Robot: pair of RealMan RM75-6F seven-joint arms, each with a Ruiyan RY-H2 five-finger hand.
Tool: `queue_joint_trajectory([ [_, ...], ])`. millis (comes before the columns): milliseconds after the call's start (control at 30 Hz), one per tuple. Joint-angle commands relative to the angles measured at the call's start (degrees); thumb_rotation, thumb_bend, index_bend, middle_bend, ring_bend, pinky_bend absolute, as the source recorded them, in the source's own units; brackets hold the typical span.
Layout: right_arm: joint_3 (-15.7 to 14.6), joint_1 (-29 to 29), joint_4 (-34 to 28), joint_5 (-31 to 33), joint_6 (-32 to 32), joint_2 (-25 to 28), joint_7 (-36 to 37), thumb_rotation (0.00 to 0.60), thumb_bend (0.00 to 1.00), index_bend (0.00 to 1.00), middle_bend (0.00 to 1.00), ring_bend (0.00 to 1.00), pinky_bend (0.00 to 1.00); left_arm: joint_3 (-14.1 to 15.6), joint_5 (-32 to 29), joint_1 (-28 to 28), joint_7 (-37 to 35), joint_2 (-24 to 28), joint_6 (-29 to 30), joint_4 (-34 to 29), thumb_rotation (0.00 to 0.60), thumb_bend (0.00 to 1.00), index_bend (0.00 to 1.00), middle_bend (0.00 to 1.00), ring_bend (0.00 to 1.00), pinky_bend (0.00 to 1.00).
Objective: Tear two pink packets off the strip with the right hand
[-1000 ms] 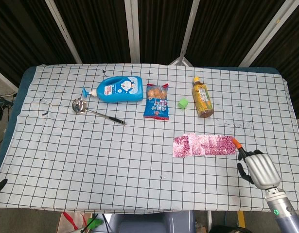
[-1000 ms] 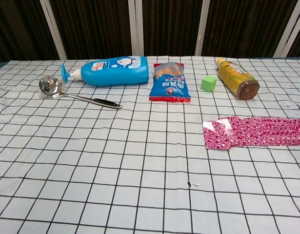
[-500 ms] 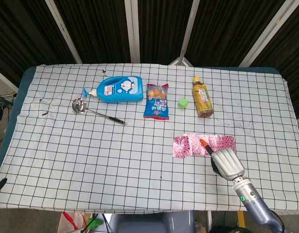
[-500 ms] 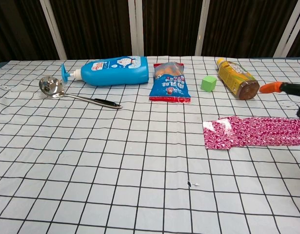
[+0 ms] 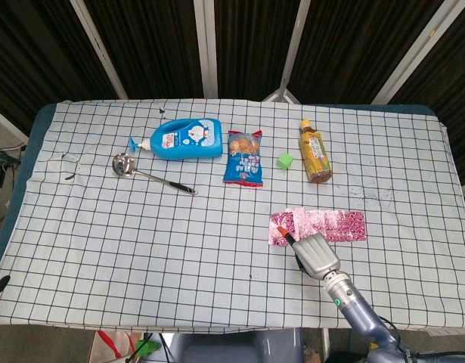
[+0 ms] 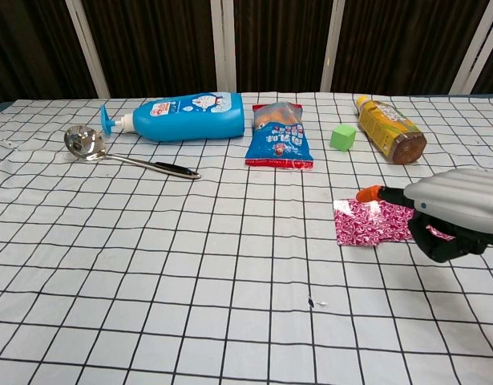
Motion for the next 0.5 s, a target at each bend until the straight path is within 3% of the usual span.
queue_joint_trajectory([
  [33,0.05,1.21,0.46,1.87,-0.23,-1.41,-1.94,0.6,0.88,0.09,0.84,0.86,0.7,-0.08,-0.13,-0.19,-0.02,-0.04,-0.29,0.04,0.6,0.28,0.16,0.0,0.0,0.08],
  [500,-1.69,3.63,1.18,7.83,1.11,-2.24,-4.48,0.6,0.88,0.13,0.84,0.86,0.7,-0.12,-0.5,-0.41,0.71,-0.22,-0.64,-0.16,0.6,0.28,0.16,0.0,0.0,0.08],
])
